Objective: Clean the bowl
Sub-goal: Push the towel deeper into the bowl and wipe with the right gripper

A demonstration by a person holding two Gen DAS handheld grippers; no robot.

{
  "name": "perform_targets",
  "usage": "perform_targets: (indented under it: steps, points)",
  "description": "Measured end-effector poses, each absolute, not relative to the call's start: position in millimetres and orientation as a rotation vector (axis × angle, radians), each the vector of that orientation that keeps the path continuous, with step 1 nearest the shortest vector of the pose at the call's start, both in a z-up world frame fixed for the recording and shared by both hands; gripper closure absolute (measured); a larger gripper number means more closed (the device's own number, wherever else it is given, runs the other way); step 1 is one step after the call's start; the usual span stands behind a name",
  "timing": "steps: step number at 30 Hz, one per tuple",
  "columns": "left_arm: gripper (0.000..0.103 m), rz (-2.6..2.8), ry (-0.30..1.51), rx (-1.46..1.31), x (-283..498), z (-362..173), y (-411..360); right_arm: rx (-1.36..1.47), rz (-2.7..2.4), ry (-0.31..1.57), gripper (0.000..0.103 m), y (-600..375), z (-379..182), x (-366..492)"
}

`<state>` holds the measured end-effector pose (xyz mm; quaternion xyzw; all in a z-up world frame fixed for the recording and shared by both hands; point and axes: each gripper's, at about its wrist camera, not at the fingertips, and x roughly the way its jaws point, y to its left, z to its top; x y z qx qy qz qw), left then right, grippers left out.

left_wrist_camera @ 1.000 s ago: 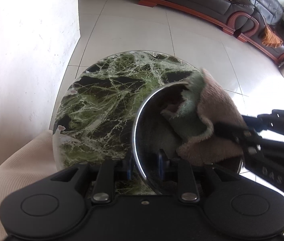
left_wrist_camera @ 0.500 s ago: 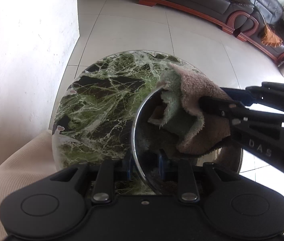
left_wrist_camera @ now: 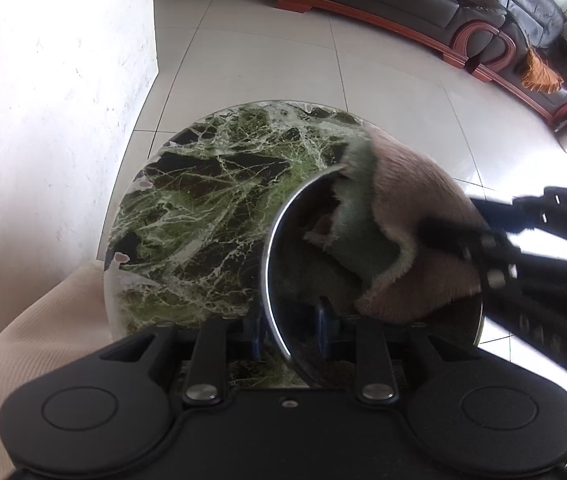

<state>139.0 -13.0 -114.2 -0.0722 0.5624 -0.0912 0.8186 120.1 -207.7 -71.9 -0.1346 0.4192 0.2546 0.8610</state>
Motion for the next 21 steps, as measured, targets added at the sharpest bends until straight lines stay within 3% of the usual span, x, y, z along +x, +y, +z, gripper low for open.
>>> perform_targets:
  steps: [13, 21]
  points:
    - [0.079, -0.194, 1.198, -0.156, 140, -114, -12, -0.249, 0.535, 0.920, 0.078, -218, -82, 103]
    - [0.078, -0.190, 1.197, -0.140, 140, -114, -14, -0.251, 0.545, 0.852, 0.078, -207, -68, 122]
